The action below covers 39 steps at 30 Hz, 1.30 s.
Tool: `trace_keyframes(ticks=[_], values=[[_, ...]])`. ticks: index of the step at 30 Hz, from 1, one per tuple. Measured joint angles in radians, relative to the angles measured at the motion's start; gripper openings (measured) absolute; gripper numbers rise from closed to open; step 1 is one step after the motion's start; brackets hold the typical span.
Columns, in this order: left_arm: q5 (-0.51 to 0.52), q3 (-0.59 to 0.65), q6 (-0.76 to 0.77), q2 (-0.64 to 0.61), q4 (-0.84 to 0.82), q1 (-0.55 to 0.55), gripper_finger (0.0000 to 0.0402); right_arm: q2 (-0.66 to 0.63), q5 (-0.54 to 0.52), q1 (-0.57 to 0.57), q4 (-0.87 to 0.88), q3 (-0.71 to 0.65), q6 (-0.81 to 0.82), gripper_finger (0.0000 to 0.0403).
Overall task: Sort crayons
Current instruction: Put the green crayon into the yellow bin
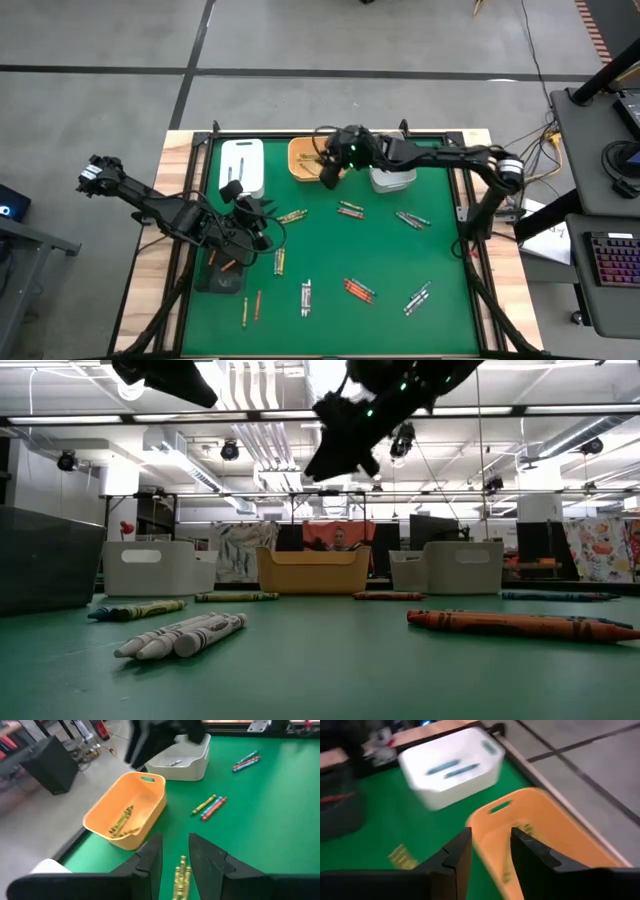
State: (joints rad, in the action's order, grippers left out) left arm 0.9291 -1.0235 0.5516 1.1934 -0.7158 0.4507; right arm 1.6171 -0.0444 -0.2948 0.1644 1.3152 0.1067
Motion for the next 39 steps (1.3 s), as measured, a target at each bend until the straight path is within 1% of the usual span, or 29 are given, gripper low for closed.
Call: trace_keyframes(ticks=[4,8,10,14,18,22,27,30,32,35,39], values=[[-0.005,0.016,0.04,0.0,0.042,0.0,0.0077,-0.095,-0.008,0.093,0.039,-0.05,-0.014,0.0118],[-0.009,0.033,0.042,0.004,0.113,0.0,0.0077,-0.189,-0.008,0.192,0.037,-0.119,-0.018,0.0107],[-0.03,0.033,0.042,0.015,0.135,0.0,0.0077,-0.23,-0.014,0.24,0.038,-0.158,-0.014,0.0101],[-0.057,0.028,0.036,0.057,0.167,0.0,0.0077,-0.313,-0.06,0.327,0.035,-0.238,-0.011,0.009],[-0.097,0.025,0.034,0.109,0.177,0.0,0.0077,-0.373,-0.061,0.391,0.041,-0.312,0.005,0.008],[-0.168,0.025,0.034,0.162,0.175,0.0,0.0077,-0.418,-0.062,0.418,0.038,-0.347,0.013,0.0071],[-0.265,0.025,0.015,0.221,0.179,-0.003,0.0077,-0.432,-0.063,0.422,0.039,-0.37,0.001,0.0069],[-0.365,0.025,-0.03,0.256,0.179,-0.02,0.0077,-0.428,-0.065,0.418,0.03,-0.37,-0.03,0.0072],[-0.414,0.025,-0.061,0.282,0.183,-0.04,0.0077,-0.423,-0.068,0.414,0.023,-0.37,-0.069,0.0073],[-0.449,0.025,-0.103,0.321,0.187,-0.084,0.0077,-0.421,-0.081,0.408,0.005,-0.371,-0.11,0.0069],[-0.453,0.03,-0.176,0.371,0.203,-0.165,0.0077,-0.421,-0.116,0.398,-0.013,-0.371,-0.134,0.0063]])
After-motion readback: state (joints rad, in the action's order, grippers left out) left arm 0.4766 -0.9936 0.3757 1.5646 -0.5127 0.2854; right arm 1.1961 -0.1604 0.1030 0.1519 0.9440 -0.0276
